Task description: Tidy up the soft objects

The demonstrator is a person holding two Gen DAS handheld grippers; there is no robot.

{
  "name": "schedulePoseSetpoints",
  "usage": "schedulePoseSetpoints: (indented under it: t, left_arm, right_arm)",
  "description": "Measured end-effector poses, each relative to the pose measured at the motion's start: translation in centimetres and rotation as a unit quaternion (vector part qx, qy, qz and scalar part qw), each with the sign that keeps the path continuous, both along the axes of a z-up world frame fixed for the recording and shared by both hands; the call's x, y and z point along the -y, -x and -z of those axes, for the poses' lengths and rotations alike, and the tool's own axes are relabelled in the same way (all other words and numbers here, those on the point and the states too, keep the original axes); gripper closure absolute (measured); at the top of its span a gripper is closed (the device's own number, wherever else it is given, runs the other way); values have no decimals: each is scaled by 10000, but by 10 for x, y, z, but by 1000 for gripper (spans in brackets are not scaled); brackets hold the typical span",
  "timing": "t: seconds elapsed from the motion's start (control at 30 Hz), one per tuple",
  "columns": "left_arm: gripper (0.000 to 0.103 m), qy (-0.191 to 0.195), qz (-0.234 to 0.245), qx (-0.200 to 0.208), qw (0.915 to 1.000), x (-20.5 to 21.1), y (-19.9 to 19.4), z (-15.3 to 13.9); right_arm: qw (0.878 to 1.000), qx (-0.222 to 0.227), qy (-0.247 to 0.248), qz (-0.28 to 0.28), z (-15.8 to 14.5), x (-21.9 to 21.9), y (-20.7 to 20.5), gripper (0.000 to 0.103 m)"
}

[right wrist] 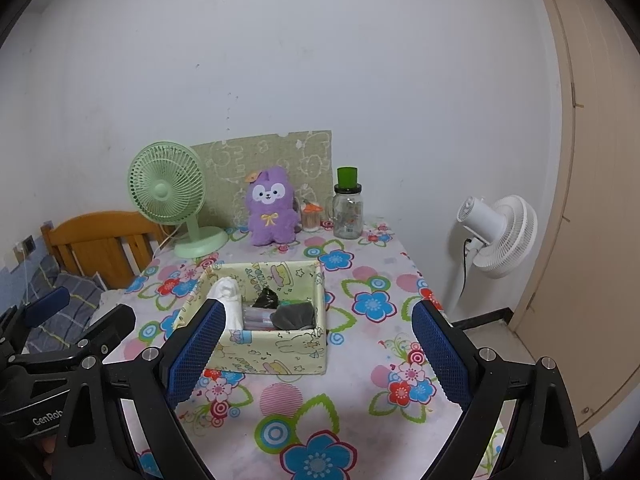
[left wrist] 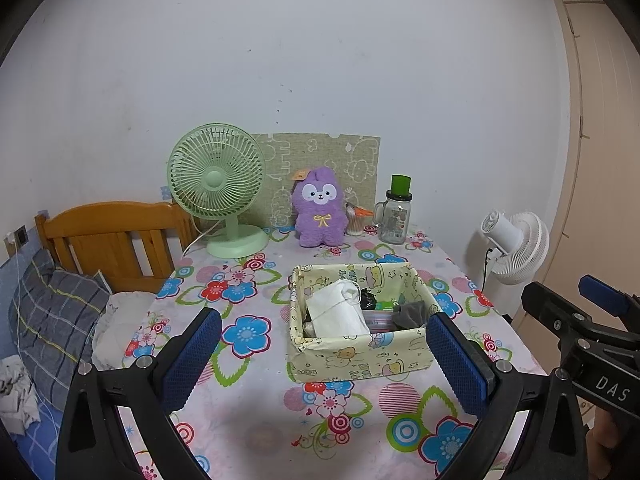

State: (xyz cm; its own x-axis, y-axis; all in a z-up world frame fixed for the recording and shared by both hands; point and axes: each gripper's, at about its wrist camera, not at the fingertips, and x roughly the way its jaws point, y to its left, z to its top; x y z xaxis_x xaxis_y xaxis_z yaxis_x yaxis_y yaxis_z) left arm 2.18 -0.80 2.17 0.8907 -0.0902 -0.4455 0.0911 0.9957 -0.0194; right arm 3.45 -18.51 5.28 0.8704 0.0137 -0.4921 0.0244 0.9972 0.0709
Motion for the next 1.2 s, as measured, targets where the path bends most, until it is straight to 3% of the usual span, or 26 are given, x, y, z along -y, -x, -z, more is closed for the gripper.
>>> schedulePoseSetpoints:
  t: [1.2]
  left_arm:
    - [0, -7, -85, 42, 10000, -6, 1, -3]
  right_arm:
    - [10000, -14, 43, -74, 0, -4, -2, 7]
